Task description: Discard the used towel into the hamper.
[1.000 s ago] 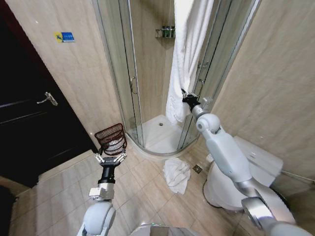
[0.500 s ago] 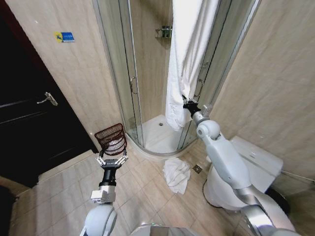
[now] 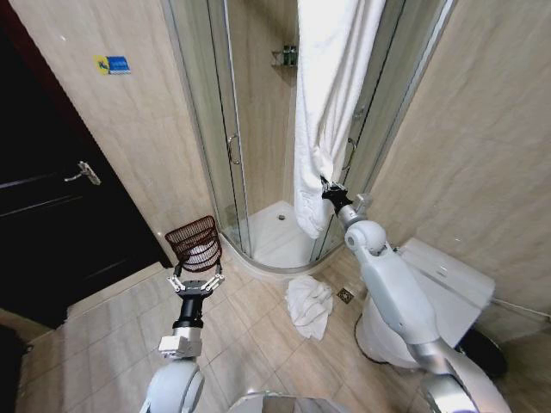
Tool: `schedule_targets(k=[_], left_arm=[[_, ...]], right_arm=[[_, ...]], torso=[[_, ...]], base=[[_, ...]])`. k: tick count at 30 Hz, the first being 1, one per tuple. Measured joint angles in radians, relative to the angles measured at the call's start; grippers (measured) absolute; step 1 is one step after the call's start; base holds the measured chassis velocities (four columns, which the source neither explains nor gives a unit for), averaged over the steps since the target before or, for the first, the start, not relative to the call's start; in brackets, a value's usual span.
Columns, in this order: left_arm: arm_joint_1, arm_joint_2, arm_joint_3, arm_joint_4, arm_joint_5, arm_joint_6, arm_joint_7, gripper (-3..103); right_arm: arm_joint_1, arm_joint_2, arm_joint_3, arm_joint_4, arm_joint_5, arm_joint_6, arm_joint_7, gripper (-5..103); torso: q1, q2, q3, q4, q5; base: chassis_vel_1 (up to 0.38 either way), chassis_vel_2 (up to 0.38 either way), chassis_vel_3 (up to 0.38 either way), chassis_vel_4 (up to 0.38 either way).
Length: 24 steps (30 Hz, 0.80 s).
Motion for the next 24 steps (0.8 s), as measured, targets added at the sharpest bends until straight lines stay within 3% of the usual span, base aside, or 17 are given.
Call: schedule_targets(k=[24], left_arm=[[0.005, 0.0, 0.013, -0.006, 0.006, 0.0, 0.005, 100]], right_arm=[[-0.153, 0.042, 0.084, -0.005, -0.088, 0.041, -0.063, 4]], torso=[[0.0, 0.0, 0.0, 0.0, 0.0]], base=[[0.0, 0.0, 0.0, 0.0]])
